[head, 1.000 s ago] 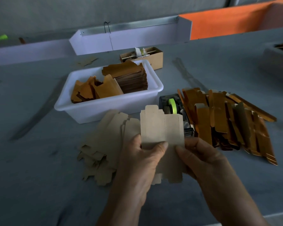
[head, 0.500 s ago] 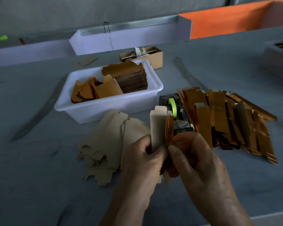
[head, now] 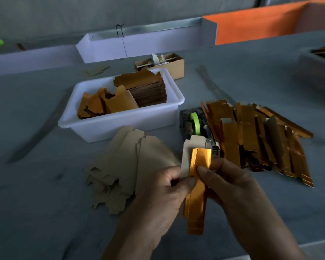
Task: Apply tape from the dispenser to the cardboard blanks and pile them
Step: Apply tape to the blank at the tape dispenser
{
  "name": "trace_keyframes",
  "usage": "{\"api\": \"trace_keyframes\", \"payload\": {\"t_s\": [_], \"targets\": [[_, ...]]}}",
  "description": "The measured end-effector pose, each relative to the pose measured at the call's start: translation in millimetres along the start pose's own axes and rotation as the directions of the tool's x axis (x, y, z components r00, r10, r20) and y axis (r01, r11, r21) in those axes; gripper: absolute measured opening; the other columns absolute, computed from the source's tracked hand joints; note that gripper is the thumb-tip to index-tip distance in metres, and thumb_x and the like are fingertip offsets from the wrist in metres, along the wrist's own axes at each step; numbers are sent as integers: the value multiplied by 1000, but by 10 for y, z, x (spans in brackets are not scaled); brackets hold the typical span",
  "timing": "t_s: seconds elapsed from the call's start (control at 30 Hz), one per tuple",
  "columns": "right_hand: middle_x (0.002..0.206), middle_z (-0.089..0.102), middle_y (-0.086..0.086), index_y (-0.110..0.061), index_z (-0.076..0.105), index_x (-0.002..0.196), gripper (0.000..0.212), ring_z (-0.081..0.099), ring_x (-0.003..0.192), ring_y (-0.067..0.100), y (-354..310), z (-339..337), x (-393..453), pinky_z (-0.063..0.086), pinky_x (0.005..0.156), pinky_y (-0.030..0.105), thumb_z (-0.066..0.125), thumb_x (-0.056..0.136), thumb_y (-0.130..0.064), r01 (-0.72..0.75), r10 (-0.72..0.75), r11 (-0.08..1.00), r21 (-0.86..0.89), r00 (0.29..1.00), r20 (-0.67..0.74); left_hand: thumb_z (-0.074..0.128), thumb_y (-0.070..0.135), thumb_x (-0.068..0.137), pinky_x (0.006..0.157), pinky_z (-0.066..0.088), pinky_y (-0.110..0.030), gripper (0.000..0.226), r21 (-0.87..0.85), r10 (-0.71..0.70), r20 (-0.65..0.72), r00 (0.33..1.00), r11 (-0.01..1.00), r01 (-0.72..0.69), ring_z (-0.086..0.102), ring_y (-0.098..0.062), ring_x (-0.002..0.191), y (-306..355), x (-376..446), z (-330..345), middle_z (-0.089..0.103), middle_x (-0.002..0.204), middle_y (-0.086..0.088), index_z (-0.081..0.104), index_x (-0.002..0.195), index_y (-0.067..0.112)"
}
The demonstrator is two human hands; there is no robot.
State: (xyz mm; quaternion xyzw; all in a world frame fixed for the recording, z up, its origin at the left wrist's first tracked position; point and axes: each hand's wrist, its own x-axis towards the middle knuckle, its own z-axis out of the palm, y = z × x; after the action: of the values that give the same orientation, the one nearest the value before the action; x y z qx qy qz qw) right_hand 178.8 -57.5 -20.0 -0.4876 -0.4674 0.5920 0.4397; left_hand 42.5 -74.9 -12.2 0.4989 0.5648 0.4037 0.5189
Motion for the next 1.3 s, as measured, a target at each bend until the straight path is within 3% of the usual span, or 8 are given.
{"api": "trace_keyframes", "payload": {"t_s": [0.2, 0.47, 0.7, 0.8, 0.93, 1.0, 1.17, 1.3], "targets": [[78, 70, 11, -10, 67, 90, 12, 70, 75, 23, 5, 12, 8, 57, 66, 28, 59, 83, -17, -35, 40, 994, 106, 998, -46, 76, 36, 69, 52, 44, -13, 14, 3, 3, -215, 977, 1000, -3, 61, 1, 59, -67, 57, 22, 67, 66, 10, 67, 78, 30], [75, 73, 9, -9, 67, 89, 7, 72, 72, 19, -11, 40, 26, 57, 59, 23, 63, 83, -8, -21, 33, 990, 140, 996, -82, 70, 32, 82, 64, 55, -31, 16, 345, 288, -488, 824, 931, -121, 63, -10, 76, -153, 18, 183, 62, 85, 7, 73, 97, 34], [75, 73, 10, -9, 70, 86, 7, 72, 73, 20, 28, 78, 6, 55, 58, 21, 64, 82, -8, -3, 18, 985, 173, 996, -86, 43, 5, 73, 49, 46, -34, 43, 953, 693, -181, 698, 299, -51, 54, -29, 58, -140, -68, 373, 55, 68, -10, 75, 103, 6], [70, 71, 9, -8, 70, 83, 7, 71, 68, 17, 66, 76, -21, 52, 55, 17, 63, 84, -11, -32, 49, 983, 179, 995, -92, 39, 12, 87, 50, 44, -33, 40, 977, 580, -148, 801, 212, 27, 52, -24, 58, -163, -117, 472, 55, 63, -5, 76, 100, 7], [65, 68, 4, -11, 68, 76, 26, 67, 63, 13, 121, 52, -25, 51, 53, 18, 68, 71, -37, -53, 59, 998, 47, 988, -142, 43, 15, 74, 50, 41, -32, 36, 980, 603, -103, 791, 196, -22, 52, -21, 57, -208, -124, 523, 51, 60, -2, 77, 84, 13], [69, 67, 10, -12, 66, 74, 21, 67, 72, 26, 130, 31, -8, 57, 63, 35, 70, 73, -33, -48, 43, 999, -23, 982, -186, 49, 12, 70, 48, 42, -30, 34, 962, 598, -80, 797, 256, -95, 54, -20, 58, -215, -150, 502, 50, 64, -1, 77, 88, 17], [69, 64, 7, -12, 66, 75, 8, 62, 69, 21, 91, 47, 18, 54, 69, 36, 62, 82, -14, -51, 77, 984, 172, 985, -152, 72, 27, 82, 72, 49, -17, 14, 248, 20, -320, 947, 967, 63, 62, -4, 80, -181, -88, 279, 67, 87, 9, 68, 89, 38], [69, 60, 10, -11, 66, 70, 18, 57, 70, 23, 69, 69, 7, 51, 78, 40, 65, 69, -29, -46, 67, 989, 141, 987, -147, 72, 24, 81, 48, 44, -18, 8, -141, -260, -150, 954, 961, 239, 60, -2, 49, -127, -27, 110, 66, 57, 8, 70, 73, 25]]}}
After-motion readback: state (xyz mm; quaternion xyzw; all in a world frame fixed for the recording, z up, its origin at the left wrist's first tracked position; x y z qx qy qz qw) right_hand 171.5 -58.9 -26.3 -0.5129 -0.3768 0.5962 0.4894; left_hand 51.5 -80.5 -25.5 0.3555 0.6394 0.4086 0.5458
